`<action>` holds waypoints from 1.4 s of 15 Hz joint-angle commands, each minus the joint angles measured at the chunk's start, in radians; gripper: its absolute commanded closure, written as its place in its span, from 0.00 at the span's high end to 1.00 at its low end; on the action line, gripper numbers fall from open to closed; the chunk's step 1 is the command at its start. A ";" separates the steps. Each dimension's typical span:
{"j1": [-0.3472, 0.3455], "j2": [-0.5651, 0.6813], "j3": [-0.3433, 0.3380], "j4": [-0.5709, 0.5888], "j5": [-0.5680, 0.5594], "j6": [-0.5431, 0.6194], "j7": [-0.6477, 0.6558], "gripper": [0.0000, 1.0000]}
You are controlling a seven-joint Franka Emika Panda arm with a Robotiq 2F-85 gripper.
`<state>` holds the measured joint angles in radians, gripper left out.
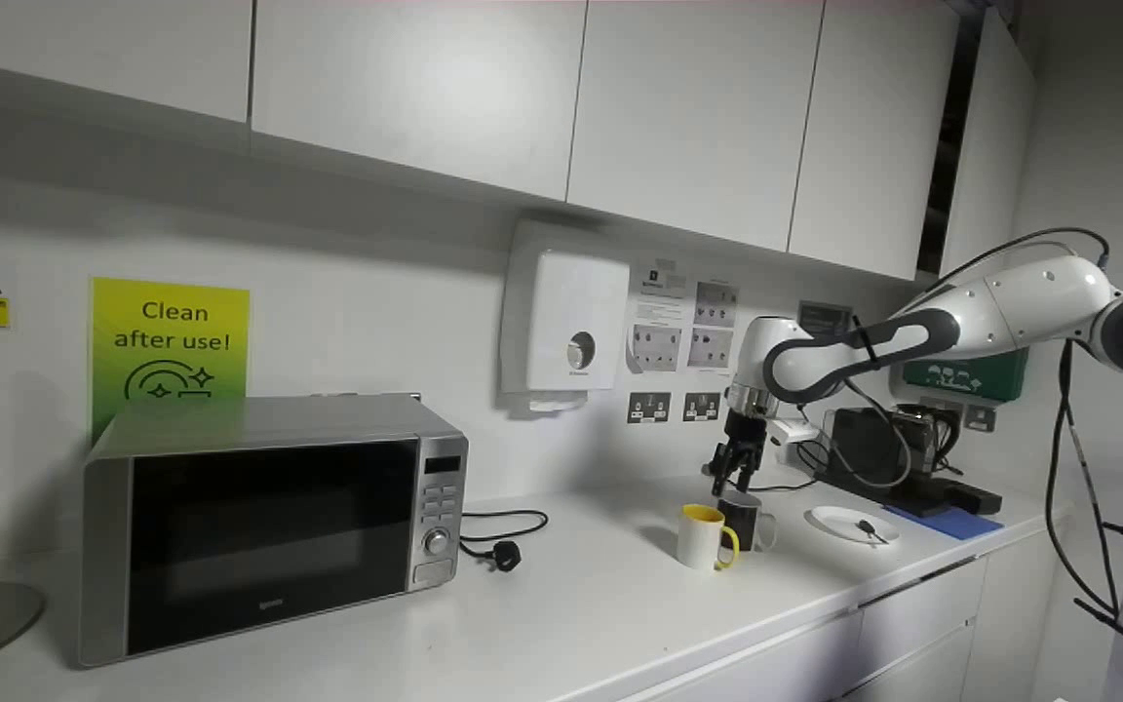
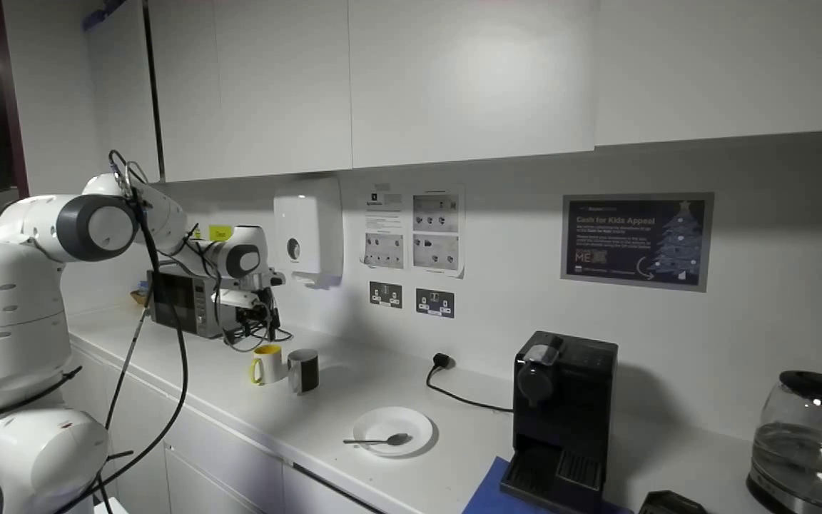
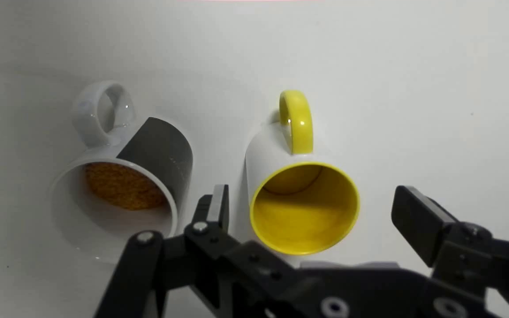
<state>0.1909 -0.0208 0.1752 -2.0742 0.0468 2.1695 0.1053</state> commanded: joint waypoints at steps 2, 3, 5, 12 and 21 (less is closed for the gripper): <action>-0.033 -0.095 -0.028 -0.052 0.059 -0.003 -0.014 1.00; -0.037 -0.107 -0.038 -0.058 0.072 -0.003 -0.021 1.00; -0.051 -0.136 -0.058 -0.076 0.097 -0.001 -0.030 1.00; -0.096 -0.233 -0.117 -0.151 0.114 -0.001 -0.035 1.00; -0.137 -0.318 -0.154 -0.217 0.045 -0.084 -0.105 1.00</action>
<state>0.0691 -0.2833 0.0305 -2.2512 0.1144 2.1207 0.0517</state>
